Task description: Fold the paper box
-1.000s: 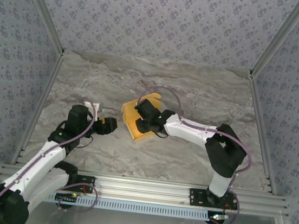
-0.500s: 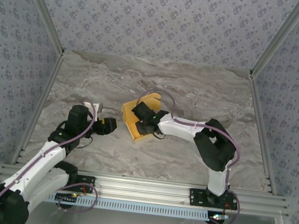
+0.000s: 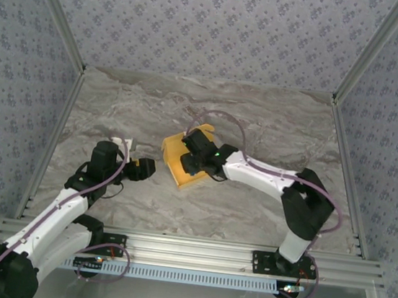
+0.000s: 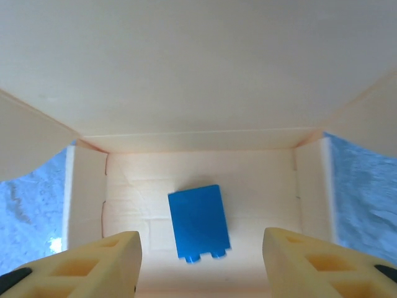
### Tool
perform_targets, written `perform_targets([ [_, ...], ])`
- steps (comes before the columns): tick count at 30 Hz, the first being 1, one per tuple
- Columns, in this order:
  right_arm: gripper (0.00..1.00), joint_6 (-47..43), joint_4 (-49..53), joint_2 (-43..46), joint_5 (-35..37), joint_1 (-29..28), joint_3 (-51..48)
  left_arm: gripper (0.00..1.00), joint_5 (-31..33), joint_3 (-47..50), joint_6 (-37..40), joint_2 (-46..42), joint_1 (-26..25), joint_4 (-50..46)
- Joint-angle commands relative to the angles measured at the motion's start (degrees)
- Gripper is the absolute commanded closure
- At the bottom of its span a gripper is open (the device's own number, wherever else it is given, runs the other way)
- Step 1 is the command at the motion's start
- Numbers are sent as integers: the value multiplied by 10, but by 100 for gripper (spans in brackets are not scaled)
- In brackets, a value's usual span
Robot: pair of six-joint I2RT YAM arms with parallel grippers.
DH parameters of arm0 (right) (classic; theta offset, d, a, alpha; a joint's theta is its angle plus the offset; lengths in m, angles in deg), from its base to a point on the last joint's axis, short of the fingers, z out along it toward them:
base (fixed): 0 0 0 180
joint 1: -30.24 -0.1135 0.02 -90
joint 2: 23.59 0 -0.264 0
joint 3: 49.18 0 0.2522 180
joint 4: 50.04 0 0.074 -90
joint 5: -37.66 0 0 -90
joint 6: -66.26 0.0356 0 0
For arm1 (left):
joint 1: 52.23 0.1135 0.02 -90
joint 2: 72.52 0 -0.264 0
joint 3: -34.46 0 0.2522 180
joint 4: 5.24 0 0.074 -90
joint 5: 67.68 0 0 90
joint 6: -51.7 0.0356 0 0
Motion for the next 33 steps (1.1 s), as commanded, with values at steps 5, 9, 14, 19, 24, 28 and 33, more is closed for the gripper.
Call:
perform_targets([
  [5,39,2,8,104,-22,63,-107,25,16,2,2,22,-30,40],
  [9,39,19,-45,106,-86,106,-154,25,19,1,-3,35,-31,46],
  [14,49,8,-100,80,-162,143,-168,25,21,-3,-3,38,-33,38],
  [19,56,-13,-99,41,-166,151,-148,25,31,0,-1,28,-33,29],
  [24,62,-30,-90,11,-152,149,-126,25,33,0,1,27,-33,28],
  [28,65,-40,-82,-5,-130,142,-111,25,33,0,3,28,-33,26],
  [33,66,-54,-71,-21,-109,137,-92,25,32,1,6,28,-33,27],
])
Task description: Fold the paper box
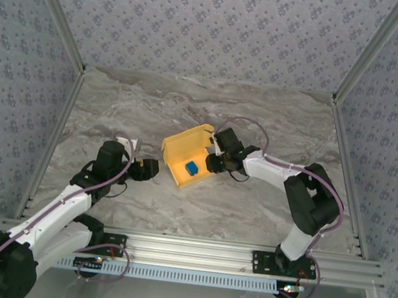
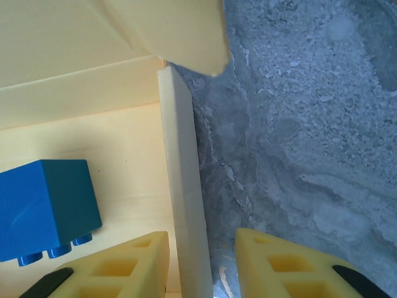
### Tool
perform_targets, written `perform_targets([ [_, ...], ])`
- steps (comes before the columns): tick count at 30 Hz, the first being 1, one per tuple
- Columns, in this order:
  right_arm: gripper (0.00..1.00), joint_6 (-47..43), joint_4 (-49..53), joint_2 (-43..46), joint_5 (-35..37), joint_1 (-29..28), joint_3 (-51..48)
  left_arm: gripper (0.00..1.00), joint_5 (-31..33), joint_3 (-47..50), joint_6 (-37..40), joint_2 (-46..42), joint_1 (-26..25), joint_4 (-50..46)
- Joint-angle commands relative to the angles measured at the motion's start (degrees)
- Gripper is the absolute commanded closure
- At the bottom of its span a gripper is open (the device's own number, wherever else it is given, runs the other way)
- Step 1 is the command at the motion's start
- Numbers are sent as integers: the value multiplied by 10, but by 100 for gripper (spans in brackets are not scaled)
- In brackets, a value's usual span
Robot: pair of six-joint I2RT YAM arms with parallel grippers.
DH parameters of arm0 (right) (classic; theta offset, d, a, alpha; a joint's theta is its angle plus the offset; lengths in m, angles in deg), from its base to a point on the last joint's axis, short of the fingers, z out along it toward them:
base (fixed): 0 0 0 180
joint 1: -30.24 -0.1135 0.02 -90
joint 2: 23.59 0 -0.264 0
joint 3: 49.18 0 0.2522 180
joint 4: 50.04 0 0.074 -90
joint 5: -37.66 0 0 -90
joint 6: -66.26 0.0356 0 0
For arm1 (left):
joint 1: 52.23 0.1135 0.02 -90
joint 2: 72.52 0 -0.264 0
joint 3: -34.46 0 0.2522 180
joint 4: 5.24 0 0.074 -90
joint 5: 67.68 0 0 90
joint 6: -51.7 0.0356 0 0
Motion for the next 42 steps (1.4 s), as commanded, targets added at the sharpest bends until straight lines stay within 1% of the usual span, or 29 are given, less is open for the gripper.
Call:
perform_targets([
  [1,66,-22,18,-16,25,-6,26,25,4,0,7,-9,-5,-2],
  [8,72,-37,29,-35,50,-16,52,25,3,1,8,-8,-5,-2],
  [16,83,-45,47,-54,100,-32,69,25,3,2,11,-9,-5,-4],
  [20,86,-48,60,-57,123,-40,73,25,4,1,11,-9,-5,-4],
  [22,88,-46,77,-59,146,-45,78,25,3,2,12,-9,-5,-5],
  [30,89,2,174,-55,255,-63,78,25,3,1,12,-9,-5,-5],
  [34,89,33,196,-53,275,-70,65,25,2,1,12,-8,-5,-2],
  [42,90,72,231,-82,315,-83,65,25,-2,2,11,-8,-5,-3],
])
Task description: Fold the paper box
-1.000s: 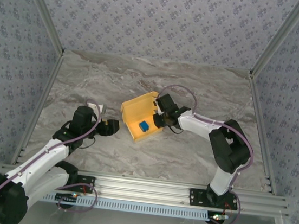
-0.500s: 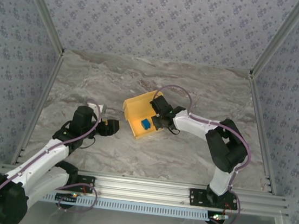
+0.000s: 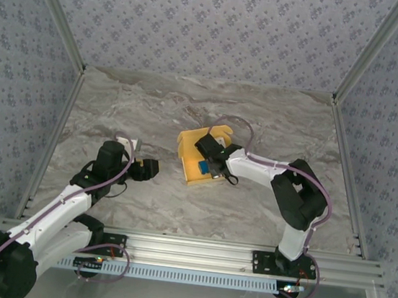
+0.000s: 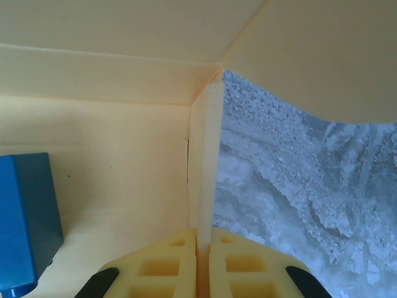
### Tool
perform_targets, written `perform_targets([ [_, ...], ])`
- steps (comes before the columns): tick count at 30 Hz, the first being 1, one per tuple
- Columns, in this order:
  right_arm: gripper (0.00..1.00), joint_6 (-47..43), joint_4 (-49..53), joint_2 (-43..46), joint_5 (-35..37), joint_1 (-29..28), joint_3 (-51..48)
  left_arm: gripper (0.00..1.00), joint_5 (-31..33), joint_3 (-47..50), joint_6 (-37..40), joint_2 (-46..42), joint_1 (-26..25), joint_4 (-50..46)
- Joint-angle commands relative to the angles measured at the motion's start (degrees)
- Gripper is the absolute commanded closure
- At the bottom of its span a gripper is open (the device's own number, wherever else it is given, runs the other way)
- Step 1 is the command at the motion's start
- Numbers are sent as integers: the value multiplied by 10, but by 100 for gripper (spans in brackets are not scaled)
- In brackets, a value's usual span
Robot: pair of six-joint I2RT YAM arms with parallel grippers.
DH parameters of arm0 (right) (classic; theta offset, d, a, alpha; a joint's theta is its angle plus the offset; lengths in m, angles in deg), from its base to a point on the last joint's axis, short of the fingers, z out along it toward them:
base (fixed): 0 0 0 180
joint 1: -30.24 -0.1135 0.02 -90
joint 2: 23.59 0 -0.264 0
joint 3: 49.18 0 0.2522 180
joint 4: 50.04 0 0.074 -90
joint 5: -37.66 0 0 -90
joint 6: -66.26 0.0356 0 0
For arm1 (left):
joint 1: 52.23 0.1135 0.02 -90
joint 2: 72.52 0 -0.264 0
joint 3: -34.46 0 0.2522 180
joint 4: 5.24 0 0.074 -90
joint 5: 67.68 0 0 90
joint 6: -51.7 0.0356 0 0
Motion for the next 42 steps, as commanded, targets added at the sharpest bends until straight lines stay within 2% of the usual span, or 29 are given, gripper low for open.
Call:
perform_targets([
  [1,91,27,59,-29,43,-4,-9,25,-2,2,9,-8,-5,-2],
  [6,91,35,70,-24,59,-6,-12,25,-3,0,10,-6,-5,0],
  [13,88,44,61,23,41,-6,-23,25,-14,-7,10,12,-6,13],
  [32,69,51,47,84,19,-5,-40,25,-16,-10,11,23,-10,18],
  [37,64,47,43,141,1,-5,-53,25,-21,-17,14,26,-20,31],
  [42,54,-4,0,233,-49,6,-72,25,8,-33,41,35,-67,60],
])
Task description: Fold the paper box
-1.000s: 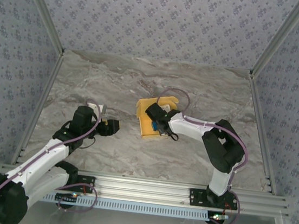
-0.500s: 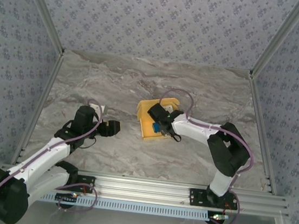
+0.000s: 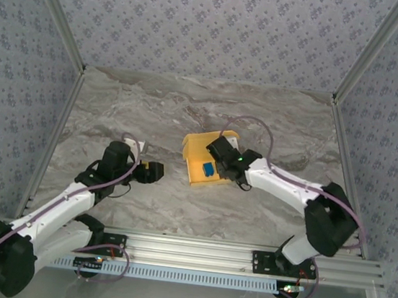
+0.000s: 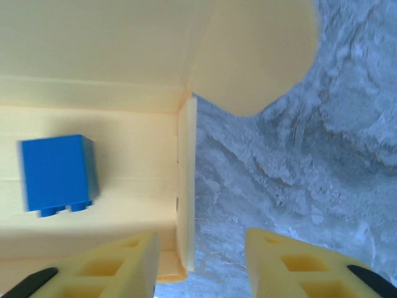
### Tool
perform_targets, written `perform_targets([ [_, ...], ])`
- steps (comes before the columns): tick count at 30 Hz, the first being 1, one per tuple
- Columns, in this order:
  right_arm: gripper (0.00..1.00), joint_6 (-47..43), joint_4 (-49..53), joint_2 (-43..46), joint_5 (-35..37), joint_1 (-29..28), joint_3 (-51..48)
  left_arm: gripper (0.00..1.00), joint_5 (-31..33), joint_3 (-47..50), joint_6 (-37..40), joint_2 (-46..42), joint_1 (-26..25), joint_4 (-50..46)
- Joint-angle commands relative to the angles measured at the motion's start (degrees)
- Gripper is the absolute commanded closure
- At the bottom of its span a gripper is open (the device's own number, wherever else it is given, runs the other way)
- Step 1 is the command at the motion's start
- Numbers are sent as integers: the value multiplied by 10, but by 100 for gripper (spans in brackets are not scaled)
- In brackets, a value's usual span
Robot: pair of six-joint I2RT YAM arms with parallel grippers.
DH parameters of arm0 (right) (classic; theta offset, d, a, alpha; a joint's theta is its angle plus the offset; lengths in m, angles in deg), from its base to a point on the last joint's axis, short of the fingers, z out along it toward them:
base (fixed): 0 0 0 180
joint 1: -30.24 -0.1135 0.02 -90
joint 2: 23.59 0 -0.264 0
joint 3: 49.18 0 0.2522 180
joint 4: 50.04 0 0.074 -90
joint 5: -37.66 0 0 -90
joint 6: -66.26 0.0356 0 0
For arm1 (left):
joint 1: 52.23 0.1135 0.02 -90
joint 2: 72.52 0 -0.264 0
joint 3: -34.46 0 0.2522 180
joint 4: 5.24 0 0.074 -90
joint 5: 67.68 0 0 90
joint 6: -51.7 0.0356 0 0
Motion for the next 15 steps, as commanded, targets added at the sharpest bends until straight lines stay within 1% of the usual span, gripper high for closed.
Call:
perform_targets([
  [1,52,-46,-32,65,-46,15,-10,25,19,-32,33,13,-30,45],
  [4,47,-95,-55,98,-89,45,-14,25,34,-59,52,45,-56,58],
  [7,44,-131,-70,117,-139,95,-16,26,62,-92,67,91,-78,59],
  [8,44,-138,-77,120,-167,117,-18,27,68,-103,69,108,-82,59],
  [9,44,-144,-86,121,-198,143,-21,28,71,-114,69,122,-83,60],
  [12,45,-165,-120,114,-274,195,-34,32,75,-137,67,163,-85,75],
  [15,46,-177,-156,102,-323,218,-45,33,78,-161,69,198,-90,78],
])
